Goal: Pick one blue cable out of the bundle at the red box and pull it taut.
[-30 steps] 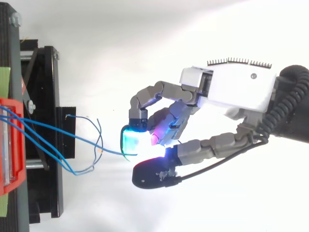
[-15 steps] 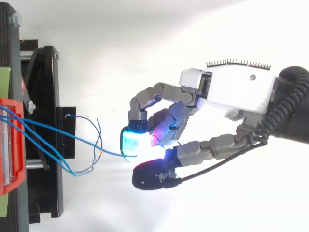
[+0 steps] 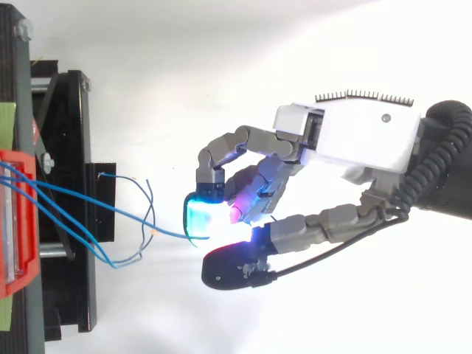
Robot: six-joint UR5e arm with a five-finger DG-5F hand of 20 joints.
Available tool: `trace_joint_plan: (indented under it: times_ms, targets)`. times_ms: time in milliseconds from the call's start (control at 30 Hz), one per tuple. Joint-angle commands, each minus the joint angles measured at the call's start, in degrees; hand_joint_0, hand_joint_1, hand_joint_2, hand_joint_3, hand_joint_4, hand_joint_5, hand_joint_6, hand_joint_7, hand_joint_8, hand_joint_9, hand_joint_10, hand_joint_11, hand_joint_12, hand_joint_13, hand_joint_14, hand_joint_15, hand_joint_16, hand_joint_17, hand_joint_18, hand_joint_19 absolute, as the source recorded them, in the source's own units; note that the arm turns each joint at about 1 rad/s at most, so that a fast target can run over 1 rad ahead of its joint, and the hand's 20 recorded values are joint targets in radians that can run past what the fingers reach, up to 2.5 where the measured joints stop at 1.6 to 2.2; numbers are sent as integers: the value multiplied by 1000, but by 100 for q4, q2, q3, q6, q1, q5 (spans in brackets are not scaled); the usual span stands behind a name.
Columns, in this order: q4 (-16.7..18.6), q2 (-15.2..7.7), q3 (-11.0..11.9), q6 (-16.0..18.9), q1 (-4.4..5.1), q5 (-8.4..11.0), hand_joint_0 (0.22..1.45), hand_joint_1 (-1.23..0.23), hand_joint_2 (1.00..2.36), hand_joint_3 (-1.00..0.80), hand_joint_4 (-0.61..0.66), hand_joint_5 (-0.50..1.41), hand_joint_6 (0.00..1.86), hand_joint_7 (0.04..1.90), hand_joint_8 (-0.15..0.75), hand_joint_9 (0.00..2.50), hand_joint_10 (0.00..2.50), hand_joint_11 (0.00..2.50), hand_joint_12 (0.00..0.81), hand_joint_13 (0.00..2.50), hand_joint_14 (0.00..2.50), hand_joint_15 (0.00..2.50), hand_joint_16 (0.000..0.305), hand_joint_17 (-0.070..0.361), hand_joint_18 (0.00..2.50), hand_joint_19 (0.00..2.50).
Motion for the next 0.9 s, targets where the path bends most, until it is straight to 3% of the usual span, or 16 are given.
trace_joint_plan:
  times_ms: [0,867]
  targets:
    - [6,0,0,-2,0,0,647,-870,1013,139,21,-88,898,1284,395,1104,12,430,413,719,7,188,69,154,988,335]
    - [6,0,0,7,0,0,649,-866,1014,129,18,-91,899,1286,394,1085,10,424,408,698,6,186,67,151,961,345]
